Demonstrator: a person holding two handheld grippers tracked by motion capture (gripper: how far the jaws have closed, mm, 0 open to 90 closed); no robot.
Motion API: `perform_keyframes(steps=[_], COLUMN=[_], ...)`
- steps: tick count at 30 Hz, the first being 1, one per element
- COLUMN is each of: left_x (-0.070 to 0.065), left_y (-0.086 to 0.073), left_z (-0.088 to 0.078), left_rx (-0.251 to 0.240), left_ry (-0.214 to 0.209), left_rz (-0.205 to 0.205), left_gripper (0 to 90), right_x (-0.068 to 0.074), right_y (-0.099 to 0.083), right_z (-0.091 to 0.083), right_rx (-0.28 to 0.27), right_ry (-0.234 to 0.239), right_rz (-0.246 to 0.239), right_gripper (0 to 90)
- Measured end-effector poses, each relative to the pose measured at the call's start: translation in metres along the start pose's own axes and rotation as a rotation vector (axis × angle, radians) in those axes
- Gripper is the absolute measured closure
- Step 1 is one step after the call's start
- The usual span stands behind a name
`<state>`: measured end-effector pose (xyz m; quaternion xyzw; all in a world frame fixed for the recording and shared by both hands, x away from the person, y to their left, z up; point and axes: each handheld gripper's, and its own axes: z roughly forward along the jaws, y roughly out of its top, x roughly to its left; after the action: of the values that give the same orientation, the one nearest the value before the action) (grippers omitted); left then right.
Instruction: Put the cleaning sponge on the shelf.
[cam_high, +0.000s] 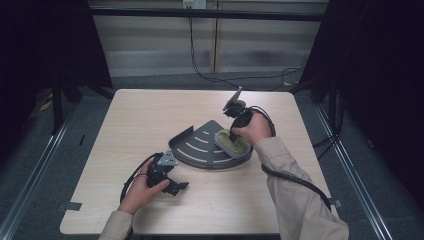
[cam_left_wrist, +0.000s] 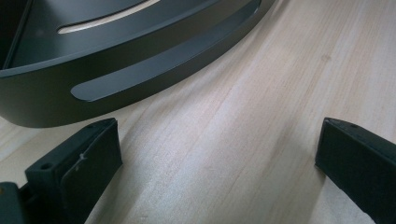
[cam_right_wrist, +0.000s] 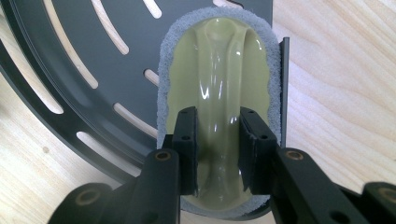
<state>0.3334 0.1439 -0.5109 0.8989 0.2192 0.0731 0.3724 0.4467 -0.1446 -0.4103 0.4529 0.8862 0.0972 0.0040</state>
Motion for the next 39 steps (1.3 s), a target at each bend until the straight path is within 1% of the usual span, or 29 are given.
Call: perform_keyframes(steps=[30, 32, 39], left_x=[0.000, 0.000, 0.000], left_y=[0.000, 0.000, 0.000], left_z=[0.000, 0.000, 0.000], left_rx=[0.002, 0.000, 0.001], left_ry=[0.001, -0.001, -0.002], left_rz=[0.002, 0.001, 0.002], left_gripper=[0.0, 0.0, 0.0], right_x=[-0.001, -0.001, -0.003], right_y=[-0.003, -0.004, -0.006], right_z=[0.009, 0.010, 0.013], right_rx=[-0.001, 0.007, 0.007], right_ry=[0.007, 0.005, 0.010], right_rz=[0.021, 0.021, 0.026], right_gripper=[70.0, 69.9, 69.6])
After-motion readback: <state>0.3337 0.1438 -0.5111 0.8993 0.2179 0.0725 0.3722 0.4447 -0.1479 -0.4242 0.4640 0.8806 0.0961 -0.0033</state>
